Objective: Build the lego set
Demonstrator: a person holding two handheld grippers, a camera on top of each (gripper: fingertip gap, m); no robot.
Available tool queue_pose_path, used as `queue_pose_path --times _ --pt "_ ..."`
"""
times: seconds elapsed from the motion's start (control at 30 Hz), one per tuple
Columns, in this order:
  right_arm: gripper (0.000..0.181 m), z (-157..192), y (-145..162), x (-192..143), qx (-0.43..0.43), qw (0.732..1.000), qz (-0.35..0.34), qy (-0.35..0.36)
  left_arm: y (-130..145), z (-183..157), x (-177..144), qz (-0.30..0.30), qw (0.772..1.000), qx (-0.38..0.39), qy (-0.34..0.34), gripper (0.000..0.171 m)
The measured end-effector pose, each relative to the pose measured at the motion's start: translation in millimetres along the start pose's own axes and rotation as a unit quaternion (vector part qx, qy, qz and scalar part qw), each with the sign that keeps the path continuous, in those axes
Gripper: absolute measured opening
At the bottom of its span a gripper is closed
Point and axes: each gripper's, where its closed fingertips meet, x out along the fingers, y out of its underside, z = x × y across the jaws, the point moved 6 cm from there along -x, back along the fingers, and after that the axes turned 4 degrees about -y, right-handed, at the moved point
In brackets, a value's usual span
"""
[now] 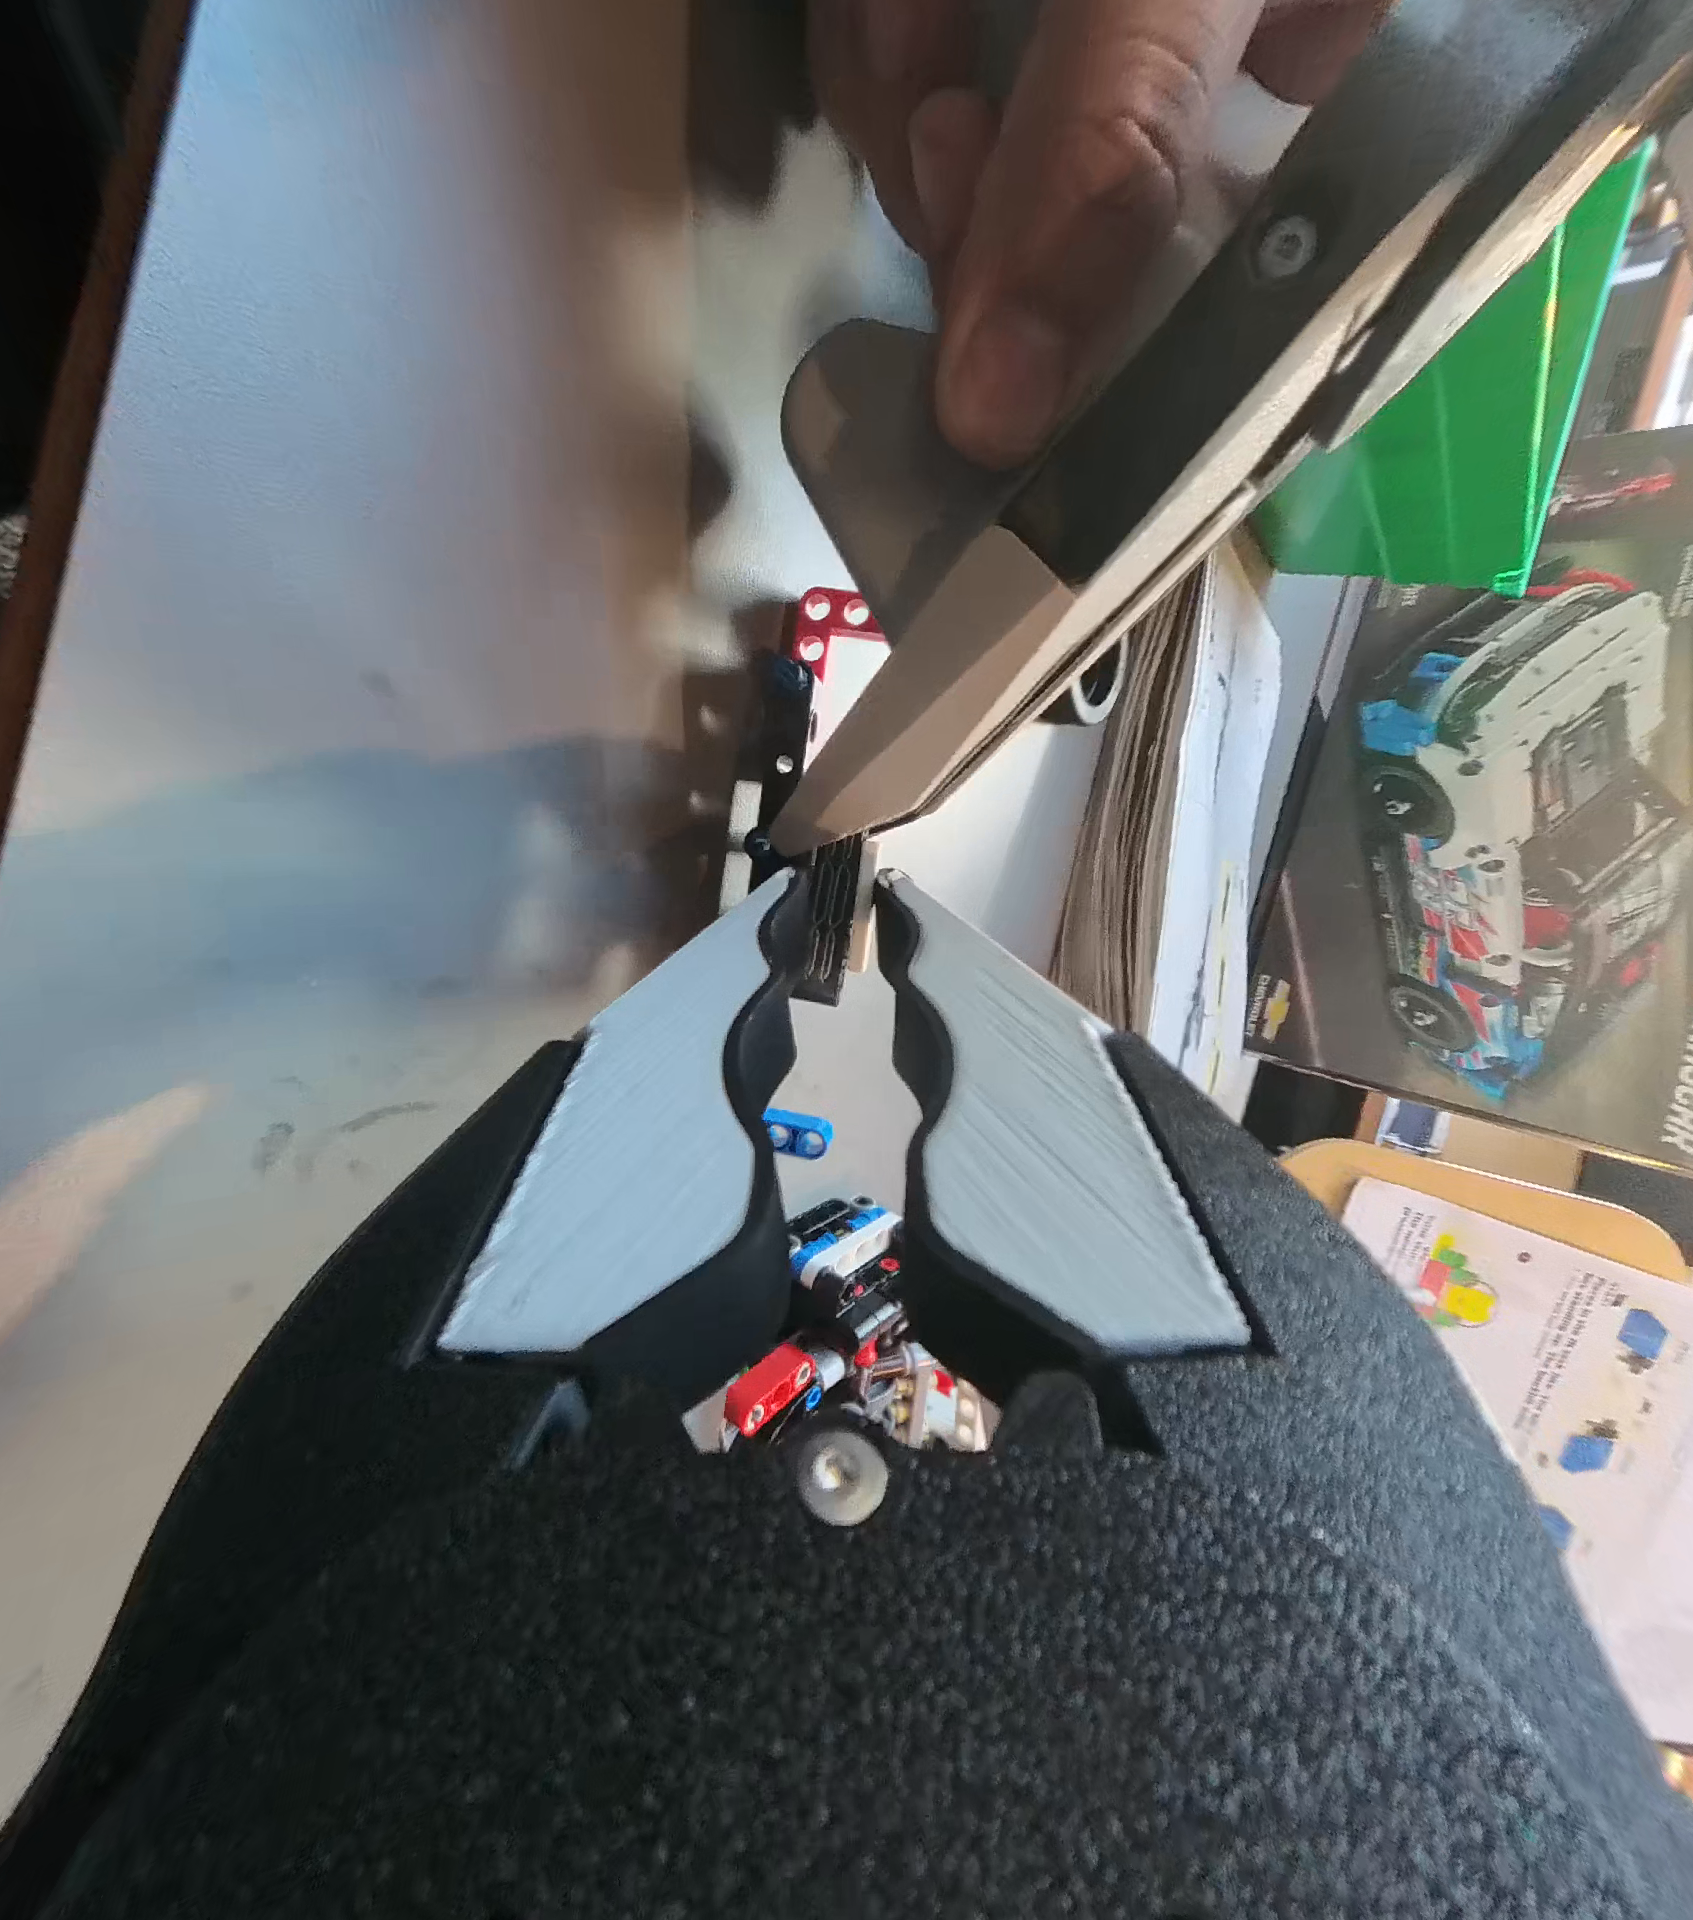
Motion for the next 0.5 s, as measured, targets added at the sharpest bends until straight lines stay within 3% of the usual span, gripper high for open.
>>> queue_pose_path --times 0.17,0.27,0.5 --pt "0.011 -8.3 3.4 0.6 0.078 0.995 -0.010 -0.053 -0.8 -2.3 0.6 -0.013 0.999 0.034 -0.035 0.012" --pt "0.010 -9.0 3.5 1.1 0.077 0.996 -0.008 -0.052 -3.7 -6.7 -0.1 -0.016 0.993 0.080 -0.081 0.010" --pt "0.011 -12.6 6.5 1.2 0.123 0.989 -0.028 -0.073 -4.6 -18.6 2.1 -0.004 0.944 0.247 -0.218 0.014"
